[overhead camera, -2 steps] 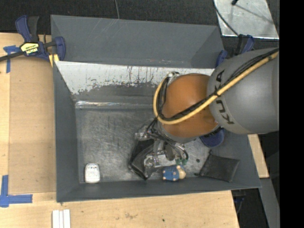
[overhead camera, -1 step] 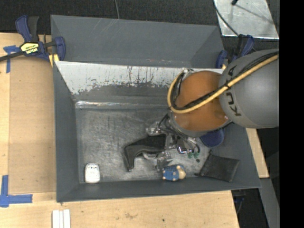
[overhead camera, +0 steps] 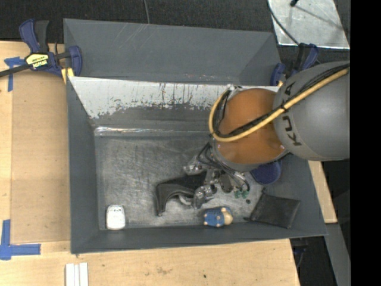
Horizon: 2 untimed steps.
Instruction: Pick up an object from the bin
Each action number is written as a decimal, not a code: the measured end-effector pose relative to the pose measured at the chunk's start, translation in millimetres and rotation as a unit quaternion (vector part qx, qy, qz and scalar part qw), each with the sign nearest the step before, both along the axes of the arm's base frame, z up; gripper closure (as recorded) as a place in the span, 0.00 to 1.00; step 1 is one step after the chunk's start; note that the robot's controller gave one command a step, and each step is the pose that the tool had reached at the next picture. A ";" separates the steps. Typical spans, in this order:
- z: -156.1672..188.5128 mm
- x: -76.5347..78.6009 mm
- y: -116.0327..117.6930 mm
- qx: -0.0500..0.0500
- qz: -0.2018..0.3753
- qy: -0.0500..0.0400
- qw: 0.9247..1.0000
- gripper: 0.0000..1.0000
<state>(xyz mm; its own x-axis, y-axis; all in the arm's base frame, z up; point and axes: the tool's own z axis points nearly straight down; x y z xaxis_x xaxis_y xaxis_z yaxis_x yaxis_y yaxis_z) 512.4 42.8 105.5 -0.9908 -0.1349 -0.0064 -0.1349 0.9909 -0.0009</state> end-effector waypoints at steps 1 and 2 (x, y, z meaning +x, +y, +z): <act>82.5 -23.1 7.9 0.000 0.115 0.002 0.993 1.00; 124.0 -23.0 0.2 -0.001 0.119 0.002 0.993 1.00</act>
Offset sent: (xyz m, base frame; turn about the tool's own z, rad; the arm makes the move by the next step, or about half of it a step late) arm -0.0231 0.0081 0.0830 -0.2309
